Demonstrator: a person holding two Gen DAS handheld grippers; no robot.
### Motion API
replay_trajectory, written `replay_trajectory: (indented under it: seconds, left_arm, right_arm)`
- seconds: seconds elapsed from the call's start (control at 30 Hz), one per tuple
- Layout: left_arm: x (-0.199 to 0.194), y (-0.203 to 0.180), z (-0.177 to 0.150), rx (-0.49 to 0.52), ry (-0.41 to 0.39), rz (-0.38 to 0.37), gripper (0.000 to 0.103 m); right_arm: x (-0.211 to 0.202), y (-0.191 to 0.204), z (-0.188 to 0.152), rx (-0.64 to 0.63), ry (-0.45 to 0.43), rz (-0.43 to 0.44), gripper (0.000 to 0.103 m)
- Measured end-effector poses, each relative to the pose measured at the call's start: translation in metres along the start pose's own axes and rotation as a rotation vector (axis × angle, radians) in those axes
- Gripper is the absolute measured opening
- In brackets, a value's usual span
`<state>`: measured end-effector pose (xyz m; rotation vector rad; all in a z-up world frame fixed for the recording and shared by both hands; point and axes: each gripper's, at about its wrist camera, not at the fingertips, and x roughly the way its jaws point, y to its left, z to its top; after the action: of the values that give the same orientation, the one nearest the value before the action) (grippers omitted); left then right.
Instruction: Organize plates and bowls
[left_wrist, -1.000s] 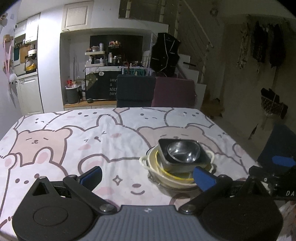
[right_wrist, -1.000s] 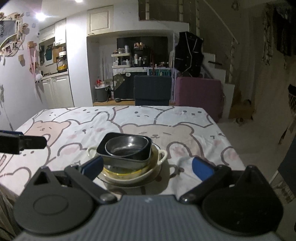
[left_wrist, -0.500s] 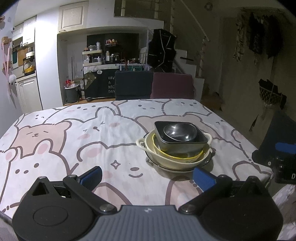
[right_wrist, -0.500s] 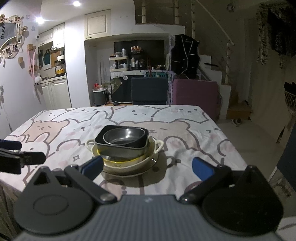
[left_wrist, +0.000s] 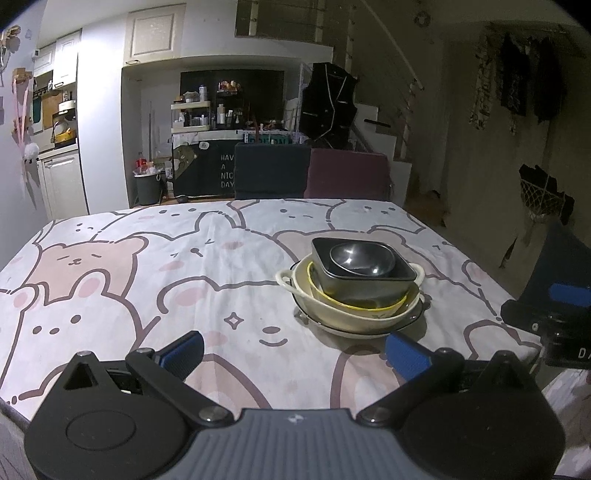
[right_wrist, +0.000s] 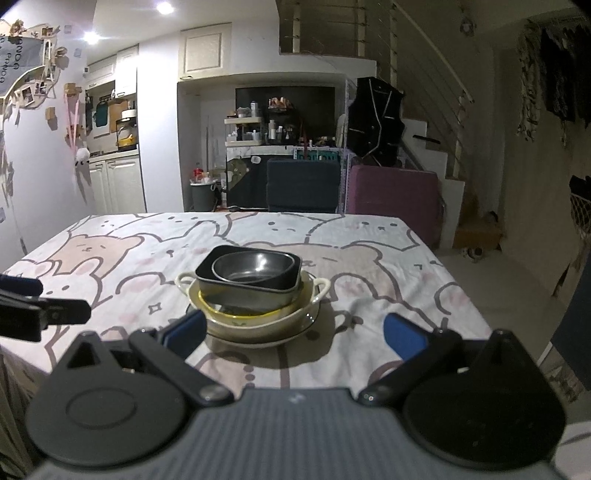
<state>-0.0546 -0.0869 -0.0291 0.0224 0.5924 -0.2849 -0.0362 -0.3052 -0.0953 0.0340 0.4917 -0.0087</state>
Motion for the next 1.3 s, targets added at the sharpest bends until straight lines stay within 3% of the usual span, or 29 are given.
replay_trajectory:
  seconds: [1.3]
  left_arm:
    - [-0.0029,0.0008,-0.0005,0.003,-0.004,-0.005,0.103]
  right_arm:
    - [0.0004,0.0021,-0.0005,-0.01,0.001,0.007,0.103]
